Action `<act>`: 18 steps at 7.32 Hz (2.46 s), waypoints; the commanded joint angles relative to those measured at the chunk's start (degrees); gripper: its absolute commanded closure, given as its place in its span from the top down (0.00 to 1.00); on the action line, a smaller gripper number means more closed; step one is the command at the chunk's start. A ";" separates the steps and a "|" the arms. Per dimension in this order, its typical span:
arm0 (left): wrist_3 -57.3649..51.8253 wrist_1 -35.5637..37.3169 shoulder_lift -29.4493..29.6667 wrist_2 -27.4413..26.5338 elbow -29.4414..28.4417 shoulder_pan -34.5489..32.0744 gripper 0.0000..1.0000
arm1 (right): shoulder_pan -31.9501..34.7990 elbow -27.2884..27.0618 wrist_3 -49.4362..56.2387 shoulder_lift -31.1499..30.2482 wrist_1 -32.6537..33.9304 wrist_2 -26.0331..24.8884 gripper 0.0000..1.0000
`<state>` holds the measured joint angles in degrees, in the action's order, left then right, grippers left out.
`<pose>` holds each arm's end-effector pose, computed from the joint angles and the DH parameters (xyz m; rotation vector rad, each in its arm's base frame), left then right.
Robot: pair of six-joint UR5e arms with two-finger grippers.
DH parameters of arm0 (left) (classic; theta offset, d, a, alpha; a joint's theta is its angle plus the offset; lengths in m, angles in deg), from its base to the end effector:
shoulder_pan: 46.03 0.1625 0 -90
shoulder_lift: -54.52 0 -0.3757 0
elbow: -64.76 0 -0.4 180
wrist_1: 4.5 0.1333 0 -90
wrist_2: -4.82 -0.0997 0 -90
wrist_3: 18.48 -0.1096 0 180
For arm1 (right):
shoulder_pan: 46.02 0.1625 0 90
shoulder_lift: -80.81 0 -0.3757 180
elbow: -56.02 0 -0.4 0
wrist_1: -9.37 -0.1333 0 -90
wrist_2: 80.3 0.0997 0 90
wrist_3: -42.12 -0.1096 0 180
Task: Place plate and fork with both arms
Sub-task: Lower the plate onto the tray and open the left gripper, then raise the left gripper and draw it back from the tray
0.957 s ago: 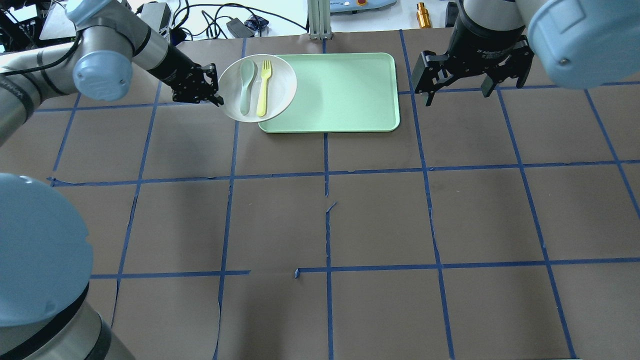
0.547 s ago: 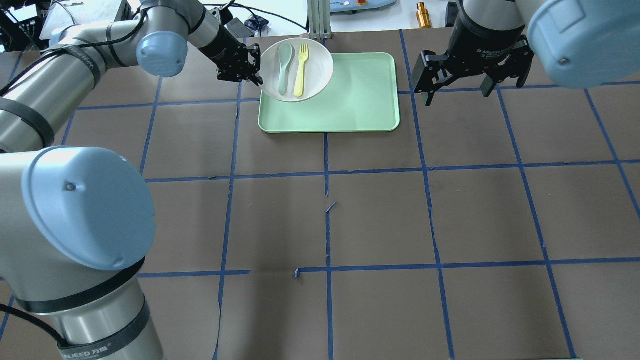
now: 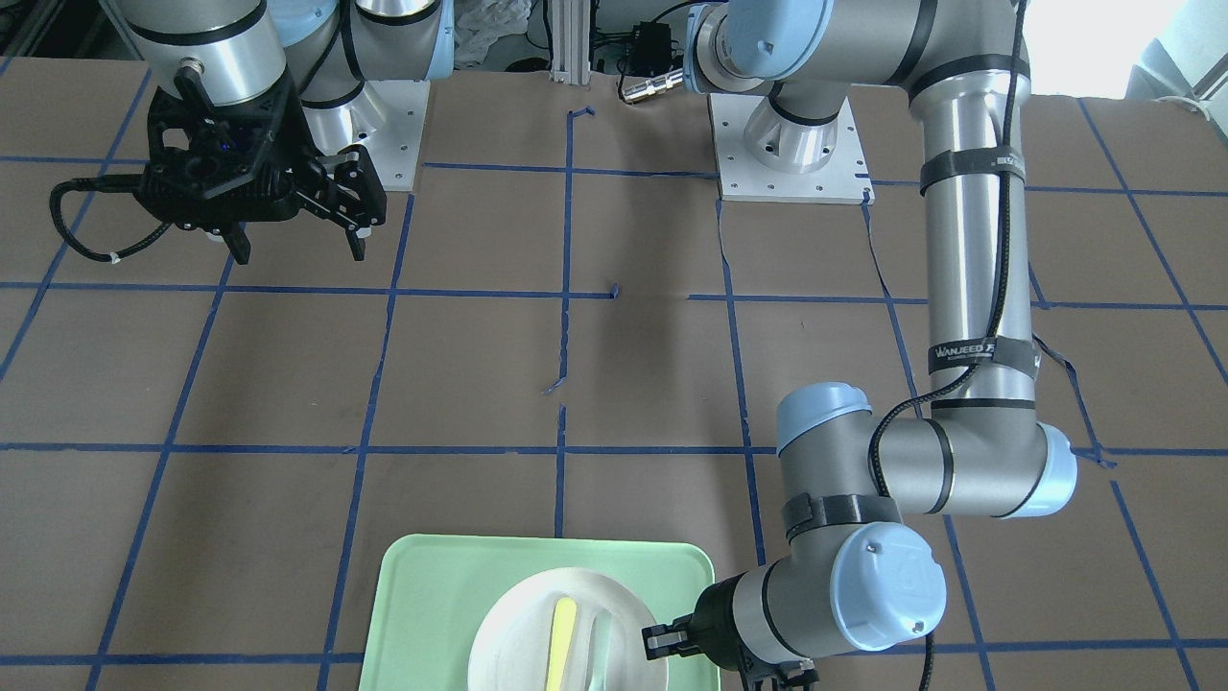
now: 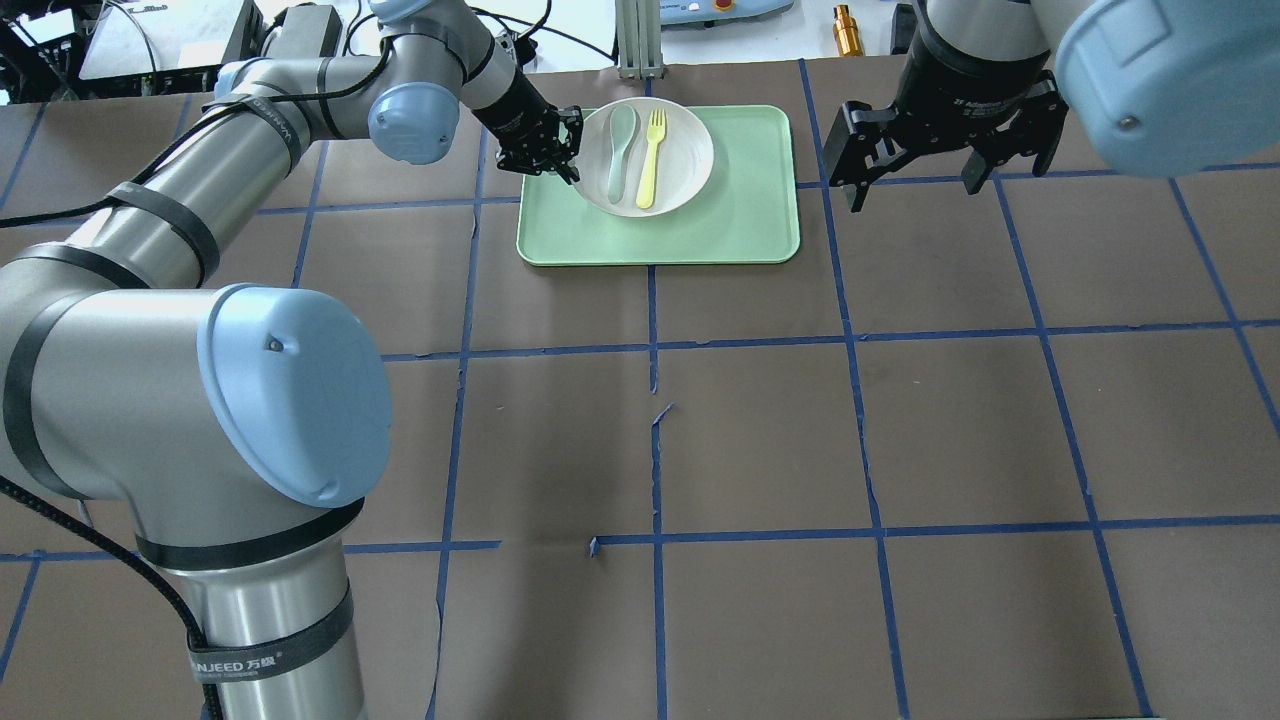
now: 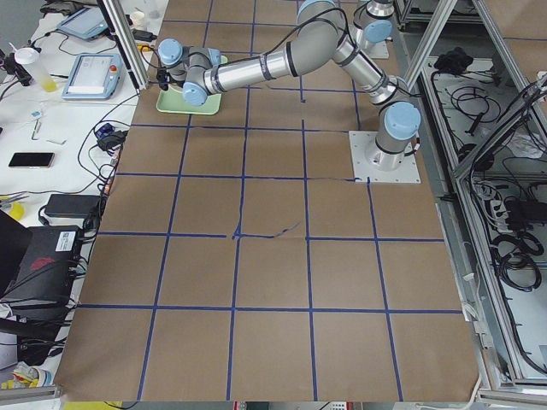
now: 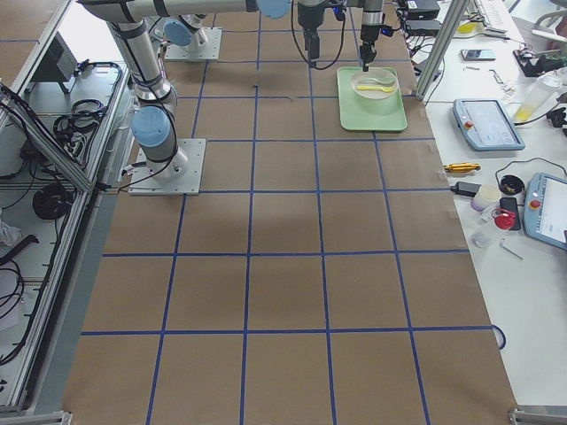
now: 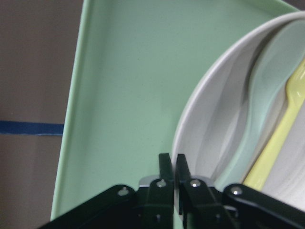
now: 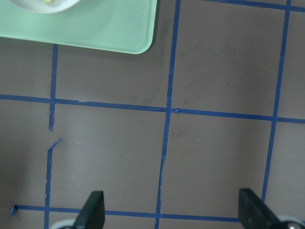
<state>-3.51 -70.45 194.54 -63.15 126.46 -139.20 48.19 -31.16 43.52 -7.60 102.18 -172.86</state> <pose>-0.2163 -0.7524 0.1584 0.2724 -2.7420 -0.0292 0.1660 -0.5067 0.4444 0.1491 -3.0931 0.1109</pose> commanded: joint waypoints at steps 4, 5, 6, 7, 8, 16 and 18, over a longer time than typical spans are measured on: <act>1.04 0.47 0.78 -1.20 0.44 -1.05 0.41 | 0.00 0.00 0.00 0.00 0.00 0.01 1.00; 1.12 0.47 0.26 -1.11 1.57 -1.05 0.80 | 0.00 0.00 0.00 0.00 0.00 0.01 1.00; 0.69 0.73 -1.49 -1.20 3.67 -0.96 0.89 | 0.00 0.00 0.00 0.00 0.00 0.01 1.00; -0.19 2.65 -3.85 -1.46 6.04 -0.35 1.00 | 0.00 0.00 0.00 0.00 0.00 0.01 1.00; -0.89 1.80 -7.71 -5.90 8.94 1.31 1.00 | 0.00 0.00 0.00 0.00 0.00 0.01 1.00; -10.83 -14.10 -46.65 -22.65 30.59 2.12 1.00 | 0.00 0.00 0.09 0.00 -0.09 0.01 1.00; -11.09 -18.22 -47.83 -22.73 28.06 -0.95 1.00 | 0.00 -0.09 0.09 0.00 -0.09 0.01 1.00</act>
<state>-14.47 -85.97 147.54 -85.82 155.96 -138.47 48.19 -31.22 43.61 -7.64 102.11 -172.85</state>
